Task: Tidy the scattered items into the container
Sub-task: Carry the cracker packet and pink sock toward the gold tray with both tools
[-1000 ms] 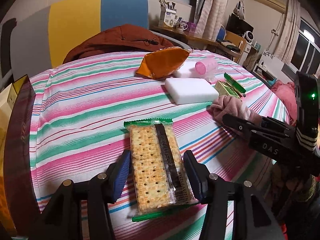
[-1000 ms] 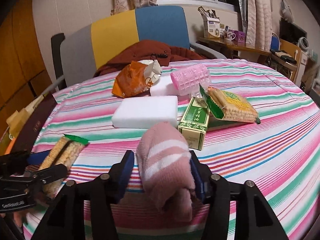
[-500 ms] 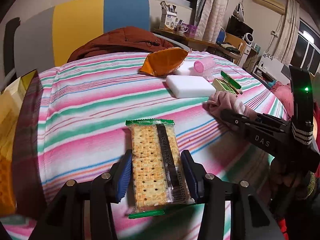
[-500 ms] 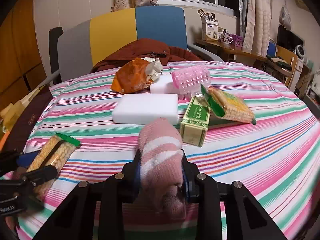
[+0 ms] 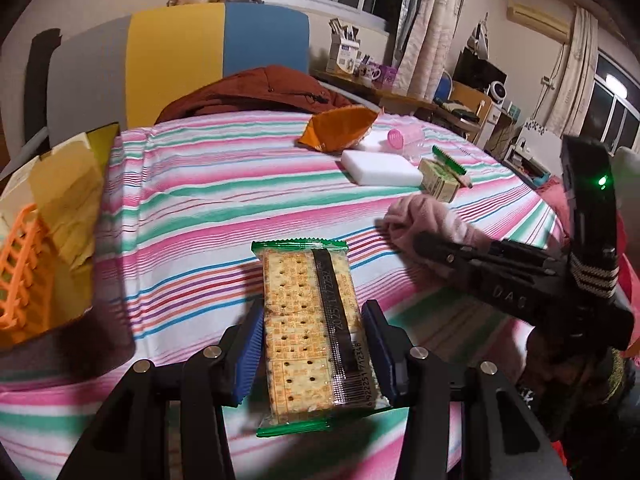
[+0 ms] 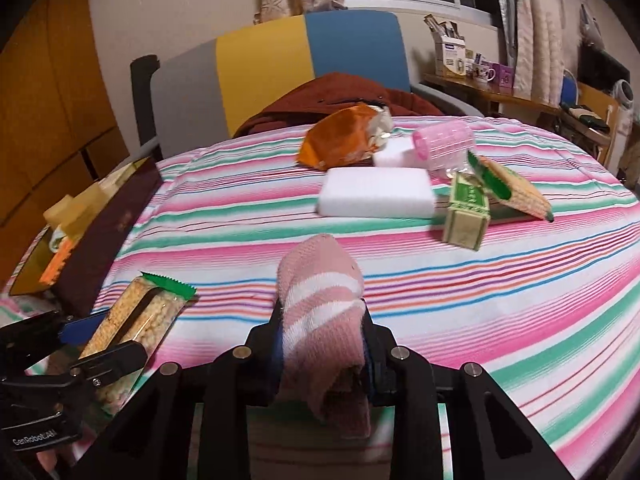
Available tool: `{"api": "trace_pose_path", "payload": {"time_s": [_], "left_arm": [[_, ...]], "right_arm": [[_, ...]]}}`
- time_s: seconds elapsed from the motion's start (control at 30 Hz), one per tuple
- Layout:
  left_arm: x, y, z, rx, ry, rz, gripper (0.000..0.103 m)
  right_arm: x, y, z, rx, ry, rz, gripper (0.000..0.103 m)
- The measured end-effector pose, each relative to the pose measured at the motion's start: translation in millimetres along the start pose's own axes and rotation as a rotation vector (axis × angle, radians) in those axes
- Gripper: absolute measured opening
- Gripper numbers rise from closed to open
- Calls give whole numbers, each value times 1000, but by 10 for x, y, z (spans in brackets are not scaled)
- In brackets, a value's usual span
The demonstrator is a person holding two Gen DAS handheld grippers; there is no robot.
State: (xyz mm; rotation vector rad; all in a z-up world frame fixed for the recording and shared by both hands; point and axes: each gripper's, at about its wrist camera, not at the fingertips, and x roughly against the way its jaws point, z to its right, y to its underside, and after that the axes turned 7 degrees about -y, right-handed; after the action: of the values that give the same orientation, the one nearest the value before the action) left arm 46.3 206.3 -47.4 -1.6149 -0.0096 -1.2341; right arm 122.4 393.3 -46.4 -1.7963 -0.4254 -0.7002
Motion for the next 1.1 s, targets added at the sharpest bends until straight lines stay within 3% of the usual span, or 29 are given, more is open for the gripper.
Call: {"api": "trace_pose_path", "payload": {"time_s": [0.43, 1.1], "left_arm": [[621, 76, -382, 77, -25, 117, 48], [1326, 247, -1555, 283, -280, 233, 48]], "right_arm": [[42, 22, -530, 58, -63, -10, 29], [66, -224, -1676, 227, -242, 41, 29]]}}
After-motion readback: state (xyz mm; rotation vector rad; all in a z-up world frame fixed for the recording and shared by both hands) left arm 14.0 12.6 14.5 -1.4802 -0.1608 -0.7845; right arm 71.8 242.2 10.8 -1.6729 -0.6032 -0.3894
